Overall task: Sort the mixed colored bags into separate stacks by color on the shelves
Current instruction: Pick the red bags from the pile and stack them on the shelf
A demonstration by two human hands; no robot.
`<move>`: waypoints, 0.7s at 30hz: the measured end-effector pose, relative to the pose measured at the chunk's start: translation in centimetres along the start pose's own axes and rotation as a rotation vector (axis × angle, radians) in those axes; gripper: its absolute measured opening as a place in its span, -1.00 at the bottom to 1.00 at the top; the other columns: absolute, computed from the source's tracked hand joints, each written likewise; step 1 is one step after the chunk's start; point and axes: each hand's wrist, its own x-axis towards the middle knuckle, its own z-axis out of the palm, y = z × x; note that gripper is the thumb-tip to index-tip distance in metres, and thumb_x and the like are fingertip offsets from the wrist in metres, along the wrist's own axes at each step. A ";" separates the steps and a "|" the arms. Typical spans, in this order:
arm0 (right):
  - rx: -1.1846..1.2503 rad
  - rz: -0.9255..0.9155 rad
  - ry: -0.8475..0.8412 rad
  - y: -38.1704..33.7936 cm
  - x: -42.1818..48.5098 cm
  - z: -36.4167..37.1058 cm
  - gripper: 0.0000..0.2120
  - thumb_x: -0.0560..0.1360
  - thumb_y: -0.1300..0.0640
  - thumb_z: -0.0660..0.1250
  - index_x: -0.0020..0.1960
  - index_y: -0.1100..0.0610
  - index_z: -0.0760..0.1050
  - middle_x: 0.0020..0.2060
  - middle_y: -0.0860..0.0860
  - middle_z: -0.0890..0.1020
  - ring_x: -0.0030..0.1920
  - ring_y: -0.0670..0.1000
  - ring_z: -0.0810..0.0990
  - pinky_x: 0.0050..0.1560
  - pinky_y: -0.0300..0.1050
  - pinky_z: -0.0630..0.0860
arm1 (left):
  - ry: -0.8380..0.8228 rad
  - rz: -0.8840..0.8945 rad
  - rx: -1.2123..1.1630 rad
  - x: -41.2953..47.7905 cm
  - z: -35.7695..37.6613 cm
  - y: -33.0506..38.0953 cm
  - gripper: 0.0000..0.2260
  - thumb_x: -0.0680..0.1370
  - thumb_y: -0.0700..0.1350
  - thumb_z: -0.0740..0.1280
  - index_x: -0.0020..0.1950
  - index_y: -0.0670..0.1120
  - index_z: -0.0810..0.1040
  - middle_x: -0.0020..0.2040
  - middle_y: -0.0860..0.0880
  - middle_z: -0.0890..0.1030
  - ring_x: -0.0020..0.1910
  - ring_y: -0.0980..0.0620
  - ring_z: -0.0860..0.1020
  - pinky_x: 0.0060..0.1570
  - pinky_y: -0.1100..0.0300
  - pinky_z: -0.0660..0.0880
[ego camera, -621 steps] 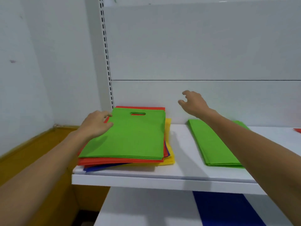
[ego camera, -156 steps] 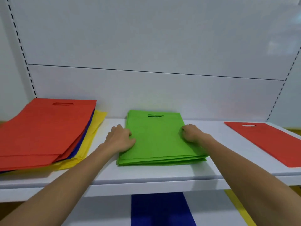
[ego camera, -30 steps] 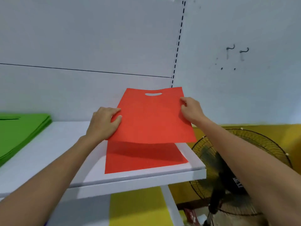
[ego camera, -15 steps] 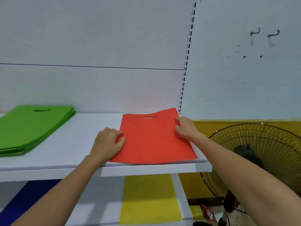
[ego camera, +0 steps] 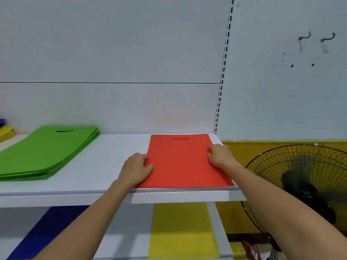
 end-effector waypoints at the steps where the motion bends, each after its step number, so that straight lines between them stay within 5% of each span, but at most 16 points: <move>1: -0.014 0.004 0.002 -0.1 0.1 0.0 -0.74 0.53 0.17 0.11 0.14 0.21 0.44 0.15 0.20 0.51 0.18 0.23 0.44 0.05 -0.03 0.41 | -0.002 -0.005 0.007 0.0 0.1 0.1 -0.62 0.53 -0.01 0.26 0.33 -0.08 0.45 0.20 -0.10 0.51 0.18 -0.05 0.49 0.13 0.13 0.39; 6: -0.002 0.093 0.037 -0.3 0.3 -0.2 -0.65 0.58 0.05 0.17 0.28 0.23 0.35 0.24 0.21 0.42 0.26 0.21 0.42 0.13 0.01 0.42 | 0.012 -0.036 0.039 0.3 0.4 0.6 -0.61 0.53 0.05 0.27 0.32 -0.04 0.44 0.20 -0.07 0.51 0.16 -0.06 0.49 0.11 0.09 0.43; 21: 0.006 0.070 0.064 -0.5 0.5 -0.6 -0.68 0.56 0.08 0.11 0.21 0.23 0.42 0.18 0.19 0.47 0.22 0.21 0.42 0.10 0.00 0.42 | 0.083 -0.075 0.097 0.7 0.4 1.0 -0.68 0.56 0.11 0.17 0.20 -0.02 0.52 0.11 -0.05 0.52 0.08 -0.05 0.51 0.03 0.08 0.46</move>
